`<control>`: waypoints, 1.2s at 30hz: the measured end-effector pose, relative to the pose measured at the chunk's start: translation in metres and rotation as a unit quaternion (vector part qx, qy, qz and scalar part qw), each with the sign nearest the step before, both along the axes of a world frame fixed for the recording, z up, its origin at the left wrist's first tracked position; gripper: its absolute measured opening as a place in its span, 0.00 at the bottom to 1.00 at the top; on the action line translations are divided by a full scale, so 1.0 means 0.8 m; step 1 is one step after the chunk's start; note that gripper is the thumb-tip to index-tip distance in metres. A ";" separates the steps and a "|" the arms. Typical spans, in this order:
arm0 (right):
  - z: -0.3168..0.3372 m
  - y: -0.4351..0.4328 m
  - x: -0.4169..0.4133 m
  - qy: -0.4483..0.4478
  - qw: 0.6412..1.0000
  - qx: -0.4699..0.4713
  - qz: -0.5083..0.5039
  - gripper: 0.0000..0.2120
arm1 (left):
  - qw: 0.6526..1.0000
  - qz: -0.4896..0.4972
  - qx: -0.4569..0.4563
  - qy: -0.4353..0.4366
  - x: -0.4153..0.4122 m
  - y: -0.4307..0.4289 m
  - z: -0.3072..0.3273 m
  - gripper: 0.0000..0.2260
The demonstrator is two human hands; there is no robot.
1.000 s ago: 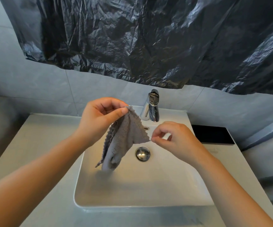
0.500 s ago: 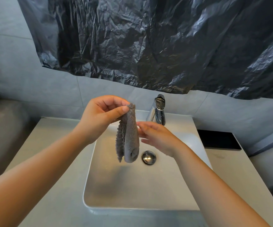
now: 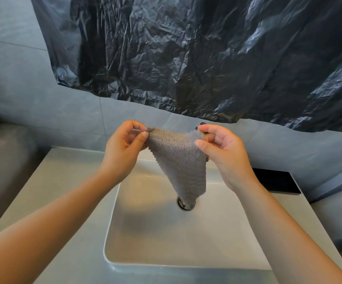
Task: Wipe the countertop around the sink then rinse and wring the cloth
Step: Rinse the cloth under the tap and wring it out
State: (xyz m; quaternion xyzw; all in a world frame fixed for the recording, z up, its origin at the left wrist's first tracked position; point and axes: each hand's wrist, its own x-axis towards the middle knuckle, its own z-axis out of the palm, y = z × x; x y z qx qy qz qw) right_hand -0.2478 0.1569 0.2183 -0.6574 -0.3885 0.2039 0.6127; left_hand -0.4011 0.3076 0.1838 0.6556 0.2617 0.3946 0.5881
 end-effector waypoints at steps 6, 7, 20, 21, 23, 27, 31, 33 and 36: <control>0.000 -0.003 0.016 0.044 0.999 -0.019 -0.018 0.15 | 0.999 -0.010 0.023 0.032 0.018 -0.006 0.009 0.08; 0.000 -0.005 0.017 0.061 0.998 -0.018 -0.019 0.15 | 1.000 -0.020 -0.006 0.019 0.020 -0.007 0.013 0.07; -0.095 -0.021 0.011 0.321 0.932 -0.106 0.129 0.36 | 0.985 -0.137 -0.106 -0.007 0.035 -0.041 0.047 0.11; -0.107 -0.021 0.004 0.344 0.919 -0.109 0.161 0.39 | 0.985 -0.138 -0.105 -0.008 0.036 -0.042 0.045 0.10; -0.119 -0.018 -0.010 0.361 0.904 -0.121 0.192 0.41 | 0.986 -0.135 -0.099 -0.001 0.035 -0.040 0.047 0.10; -0.117 -0.010 -0.023 0.334 0.910 -0.135 0.204 0.39 | 0.984 -0.117 -0.130 -0.027 0.029 -0.028 0.053 0.10; -0.097 -0.006 -0.028 0.337 0.918 -0.093 0.187 0.26 | 0.981 -0.060 -0.177 -0.055 0.024 -0.011 0.042 0.14; -0.082 -0.003 -0.027 0.344 0.919 -0.068 0.177 0.23 | 0.969 -0.058 -0.237 -0.026 0.017 -0.010 0.024 0.32; -0.064 0.004 -0.024 0.345 0.924 -0.057 0.154 0.21 | 0.924 -0.130 -0.345 0.101 0.007 -0.017 -0.012 0.44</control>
